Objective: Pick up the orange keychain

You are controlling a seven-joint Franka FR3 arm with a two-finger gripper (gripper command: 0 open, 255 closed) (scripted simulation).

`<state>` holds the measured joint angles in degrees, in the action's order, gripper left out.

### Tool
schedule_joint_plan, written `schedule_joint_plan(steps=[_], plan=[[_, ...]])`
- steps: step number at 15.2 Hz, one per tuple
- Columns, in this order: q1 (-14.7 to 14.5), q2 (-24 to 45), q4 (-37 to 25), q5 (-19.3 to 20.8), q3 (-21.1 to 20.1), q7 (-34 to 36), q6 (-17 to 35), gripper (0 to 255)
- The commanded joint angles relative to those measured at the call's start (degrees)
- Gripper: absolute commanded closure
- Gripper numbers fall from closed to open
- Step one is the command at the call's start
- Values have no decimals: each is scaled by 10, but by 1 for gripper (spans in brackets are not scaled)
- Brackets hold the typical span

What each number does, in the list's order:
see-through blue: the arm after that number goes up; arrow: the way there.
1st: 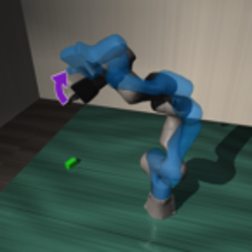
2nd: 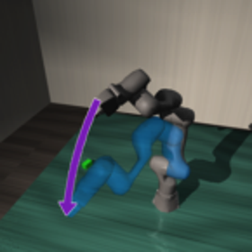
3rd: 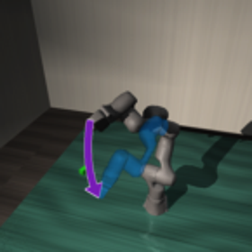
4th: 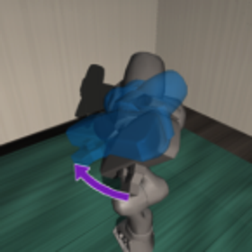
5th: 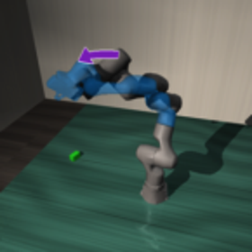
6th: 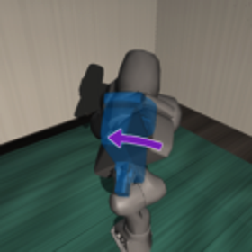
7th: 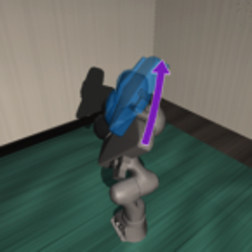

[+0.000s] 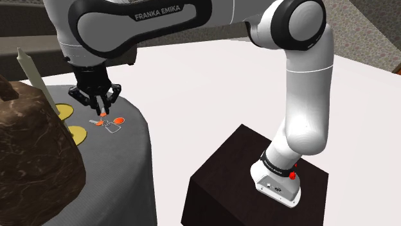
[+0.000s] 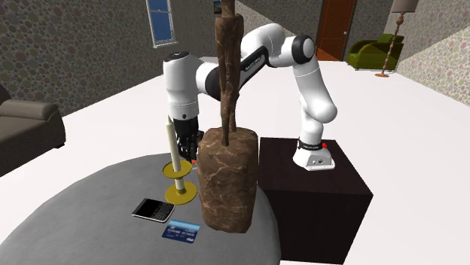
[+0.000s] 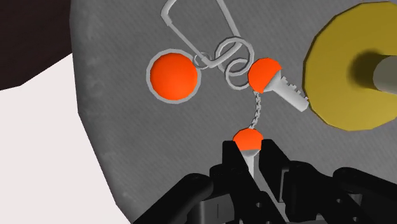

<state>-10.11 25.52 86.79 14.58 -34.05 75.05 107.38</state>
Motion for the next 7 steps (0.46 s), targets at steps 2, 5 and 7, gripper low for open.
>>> schedule_joint_plan(steps=[2, 5, 7], plan=[[0, -4, -16, -3, -1, -3, -20, 255], [-2, -7, -36, -5, -3, -6, -41, 255], [-2, -7, -37, -6, -3, -6, -42, 255]])
